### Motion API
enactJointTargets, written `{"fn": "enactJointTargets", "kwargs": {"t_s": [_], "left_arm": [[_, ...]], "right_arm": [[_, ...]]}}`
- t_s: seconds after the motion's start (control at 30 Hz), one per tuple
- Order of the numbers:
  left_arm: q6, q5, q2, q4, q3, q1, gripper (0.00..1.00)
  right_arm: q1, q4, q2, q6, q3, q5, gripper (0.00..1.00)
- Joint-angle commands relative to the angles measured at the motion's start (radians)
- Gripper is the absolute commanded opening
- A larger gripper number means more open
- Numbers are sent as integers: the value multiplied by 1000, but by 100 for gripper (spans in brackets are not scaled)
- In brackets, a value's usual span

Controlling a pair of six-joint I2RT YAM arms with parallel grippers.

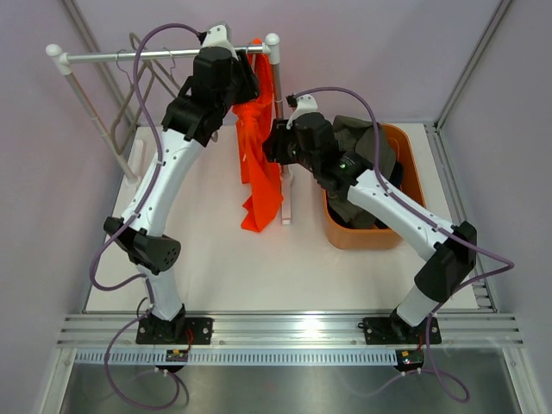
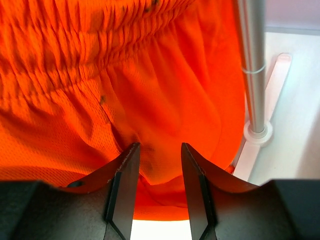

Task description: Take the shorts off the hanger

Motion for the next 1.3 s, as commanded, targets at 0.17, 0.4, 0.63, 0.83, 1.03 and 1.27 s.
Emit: {"fn": "enactJointTargets", "kwargs": {"t_s": [0.17, 0.4, 0.63, 0.83, 1.03, 1.27], "left_arm": [[82, -54, 34, 54, 81, -16, 35], [99, -74, 32, 54, 61, -16, 29], [125, -84, 40, 65, 64, -16, 27], [126, -58, 57, 61, 61, -16, 27], [123, -70, 28, 126, -37, -25, 24], [137, -139, -26, 220, -140, -42, 0]], "right_arm": [[30, 40, 15, 19, 26, 12, 47], [30, 32, 10, 13, 29, 20, 47], [29, 25, 6, 3, 32, 28, 47], [30, 22, 6, 0, 37, 31, 47], [30, 22, 6, -2, 32, 32, 47], [30, 17, 4, -11, 28, 35, 47]]}}
